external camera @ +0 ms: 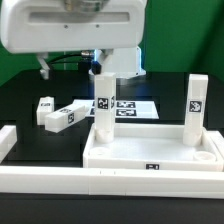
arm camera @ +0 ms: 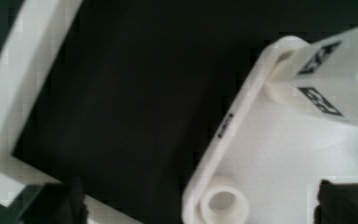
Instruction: Assemble desk
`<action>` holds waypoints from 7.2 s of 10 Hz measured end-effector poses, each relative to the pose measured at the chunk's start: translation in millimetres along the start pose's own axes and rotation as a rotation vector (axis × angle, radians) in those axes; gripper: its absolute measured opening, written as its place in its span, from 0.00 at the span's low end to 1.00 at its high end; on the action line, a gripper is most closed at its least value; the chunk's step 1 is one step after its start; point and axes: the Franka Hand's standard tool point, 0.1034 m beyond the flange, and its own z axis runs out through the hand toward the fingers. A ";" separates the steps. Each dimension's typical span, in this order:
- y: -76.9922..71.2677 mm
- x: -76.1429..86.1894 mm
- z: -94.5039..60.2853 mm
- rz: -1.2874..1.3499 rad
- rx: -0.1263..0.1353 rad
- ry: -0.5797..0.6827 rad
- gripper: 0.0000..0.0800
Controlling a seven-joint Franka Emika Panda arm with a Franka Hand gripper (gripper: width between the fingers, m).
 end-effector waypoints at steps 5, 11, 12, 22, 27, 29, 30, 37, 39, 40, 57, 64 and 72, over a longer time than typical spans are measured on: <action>-2.0 0.0 2.2 0.209 0.003 -0.004 0.81; 22.9 -31.3 44.0 0.365 0.096 0.036 0.81; 22.3 -30.6 42.6 0.364 0.097 0.035 0.81; 37.2 -68.2 95.0 0.698 0.250 -0.085 0.81; 32.5 -73.0 105.5 0.812 0.320 -0.113 0.81; 32.7 -76.5 112.6 0.820 0.349 -0.120 0.81; 29.8 -77.9 115.8 0.824 0.350 -0.134 0.81; 19.4 -75.6 118.8 0.724 0.521 -0.520 0.81; 15.3 -84.0 122.5 0.707 0.571 -0.639 0.81; 16.6 -82.7 128.0 0.700 0.583 -0.687 0.81; -7.6 -73.4 165.7 0.697 0.558 -0.702 0.08; -3.5 -75.0 165.3 0.694 0.560 -0.696 0.01; -12.6 -60.6 158.5 0.632 0.549 -0.677 0.80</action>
Offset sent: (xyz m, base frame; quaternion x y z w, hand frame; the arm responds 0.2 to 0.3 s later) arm 0.0000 0.0000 0.0000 0.0000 0.0000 0.1296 0.9916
